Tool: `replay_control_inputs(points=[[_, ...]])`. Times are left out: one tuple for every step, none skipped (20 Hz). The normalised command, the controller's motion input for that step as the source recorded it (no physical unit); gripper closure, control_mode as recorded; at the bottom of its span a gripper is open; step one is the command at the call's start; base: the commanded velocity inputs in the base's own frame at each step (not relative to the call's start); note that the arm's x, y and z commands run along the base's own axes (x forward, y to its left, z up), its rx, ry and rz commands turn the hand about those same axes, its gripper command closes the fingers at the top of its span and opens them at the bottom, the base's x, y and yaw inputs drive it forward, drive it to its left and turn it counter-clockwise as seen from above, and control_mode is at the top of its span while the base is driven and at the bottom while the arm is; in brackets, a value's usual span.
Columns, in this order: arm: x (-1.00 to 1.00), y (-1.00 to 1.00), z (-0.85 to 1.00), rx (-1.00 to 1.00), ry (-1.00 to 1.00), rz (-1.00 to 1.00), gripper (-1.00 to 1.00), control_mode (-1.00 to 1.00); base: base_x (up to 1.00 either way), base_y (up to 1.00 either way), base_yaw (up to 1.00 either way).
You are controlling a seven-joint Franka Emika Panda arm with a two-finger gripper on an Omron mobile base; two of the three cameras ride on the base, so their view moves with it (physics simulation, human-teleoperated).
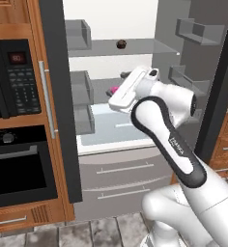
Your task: Take the cupcake and donut from the fridge and place them on the empty tray on the dining counter.
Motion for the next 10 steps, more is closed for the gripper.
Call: replay_control_inputs(points=[[-0.33,-0.99,0.59,0.00,0.65,-0.25,-1.00,-1.00,0.00,0.00,0.00],[-0.24,-0.89,0.71,0.00,0.70,-0.27,-1.00,-1.00,0.00,0.00,0.00],[-0.24,-0.77,0.79,0.00,0.71,-0.29,-1.00,-1.00,0.00,0.00,0.00],[-0.21,-0.69,0.91,-0.01,0.71,-0.31,-1.00,-1.00,0.00,0.00,0.00],[-0.27,-0.65,0.99,-0.01,0.68,-0.31,-1.00,-1.00,0.00,0.00,0.00],[-0.37,-0.65,0.99,0.00,0.63,-0.31,-1.00,-1.00,0.00,0.00,0.00],[-0.48,-0.61,0.81,0.00,0.58,-0.35,-1.00,-1.00,0.00,0.00,0.00],[-0.51,-0.60,0.65,-0.01,0.57,-0.36,-1.00,-1.00,0.00,0.00,0.00],[-0.64,-0.64,0.31,-0.03,0.51,-0.40,-1.00,-1.00,0.00,0.00,0.00],[-0.76,-0.68,0.00,-0.03,0.31,-0.42,-1.00,-1.00,0.00,0.00,0.00]])
